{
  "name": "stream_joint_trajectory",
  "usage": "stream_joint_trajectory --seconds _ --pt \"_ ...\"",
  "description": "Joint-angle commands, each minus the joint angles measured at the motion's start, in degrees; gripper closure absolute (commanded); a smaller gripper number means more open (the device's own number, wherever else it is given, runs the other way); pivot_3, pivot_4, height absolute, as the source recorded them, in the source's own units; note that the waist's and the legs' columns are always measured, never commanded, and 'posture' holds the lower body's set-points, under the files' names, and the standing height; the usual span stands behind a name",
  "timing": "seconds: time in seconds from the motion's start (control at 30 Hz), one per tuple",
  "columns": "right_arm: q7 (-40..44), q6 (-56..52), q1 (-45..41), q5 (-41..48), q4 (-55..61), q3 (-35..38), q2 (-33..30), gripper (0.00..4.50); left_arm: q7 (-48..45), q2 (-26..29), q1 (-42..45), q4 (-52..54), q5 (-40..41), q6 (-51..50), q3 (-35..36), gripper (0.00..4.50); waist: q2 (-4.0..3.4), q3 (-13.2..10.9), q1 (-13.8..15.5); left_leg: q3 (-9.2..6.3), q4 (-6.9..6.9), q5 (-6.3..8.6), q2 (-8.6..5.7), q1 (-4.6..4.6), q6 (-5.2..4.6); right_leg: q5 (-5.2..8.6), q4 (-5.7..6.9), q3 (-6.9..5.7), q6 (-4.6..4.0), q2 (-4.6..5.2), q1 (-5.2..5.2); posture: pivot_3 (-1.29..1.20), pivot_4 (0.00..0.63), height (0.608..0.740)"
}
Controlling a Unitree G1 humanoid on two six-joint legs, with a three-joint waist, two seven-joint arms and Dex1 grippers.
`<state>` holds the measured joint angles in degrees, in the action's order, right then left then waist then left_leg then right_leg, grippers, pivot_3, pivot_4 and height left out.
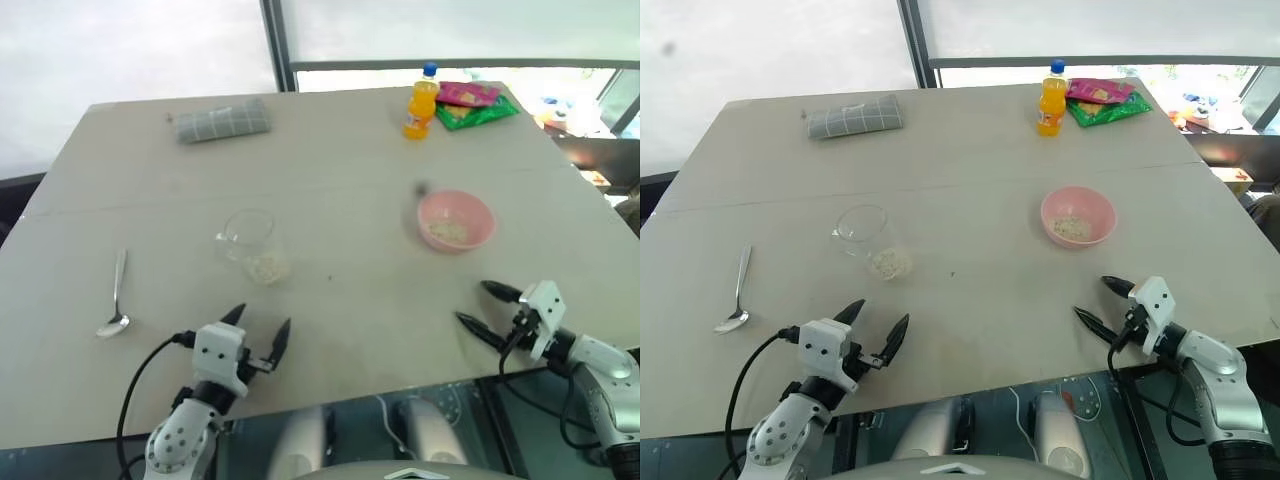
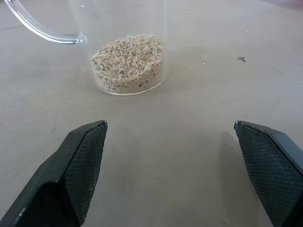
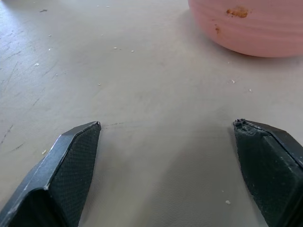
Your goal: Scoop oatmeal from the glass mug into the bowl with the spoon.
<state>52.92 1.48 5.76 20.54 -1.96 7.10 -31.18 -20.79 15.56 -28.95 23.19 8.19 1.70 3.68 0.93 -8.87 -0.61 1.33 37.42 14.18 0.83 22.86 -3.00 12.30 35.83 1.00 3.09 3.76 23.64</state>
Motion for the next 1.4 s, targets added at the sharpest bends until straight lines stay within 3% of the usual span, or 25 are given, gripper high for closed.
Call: stream_joint_trajectory --seconds 0.03,0.87,1.0,1.1,1.4 --pt "0.0 -0.8 0.7 -0.4 1.1 -1.1 0.2 0.00 -1.3 0.5 -2.2 -0.8 0.4 -0.3 -0.9 0.05 0.00 0.0 0.0 0.00 0.00 0.00 0.00 0.00 0.00 0.00 0.00 0.00 0.00 0.00 0.00 0.00 0.150 0.740" --pt "-0.3 -1.8 2.2 0.0 3.8 -1.6 0.3 0.00 -0.7 -0.1 -4.4 2.6 1.2 -0.7 0.4 0.05 -0.01 0.0 0.0 0.01 0.00 0.00 0.00 0.00 0.01 0.01 0.00 0.00 0.00 -0.02 0.02 0.00 0.150 0.740" --pt "2.9 -2.5 3.6 0.5 8.5 -2.9 -2.3 0.00 5.7 -5.1 -1.5 5.7 9.8 -5.3 7.7 0.05 0.10 -0.1 0.0 -0.01 0.00 0.00 0.00 0.03 -0.01 0.01 0.00 -0.02 0.00 -0.01 0.02 0.00 0.150 0.740" --pt "4.4 -4.8 4.6 2.6 13.9 -3.7 -3.9 0.00 10.5 -5.9 1.0 6.7 11.6 -9.1 13.1 0.05 0.12 -0.1 0.2 -0.10 0.00 -0.01 0.03 0.05 -0.01 0.01 0.01 -0.10 0.00 -0.07 0.00 0.00 0.150 0.740" --pt "3.0 -17.6 -0.6 9.9 31.9 -8.0 -6.1 0.00 16.3 4.4 9.0 2.3 11.8 -21.8 28.1 0.05 0.40 -0.2 0.2 -0.08 0.06 -0.01 0.06 0.06 -0.01 0.00 0.04 -0.11 0.00 -0.38 0.00 0.00 0.150 0.740"
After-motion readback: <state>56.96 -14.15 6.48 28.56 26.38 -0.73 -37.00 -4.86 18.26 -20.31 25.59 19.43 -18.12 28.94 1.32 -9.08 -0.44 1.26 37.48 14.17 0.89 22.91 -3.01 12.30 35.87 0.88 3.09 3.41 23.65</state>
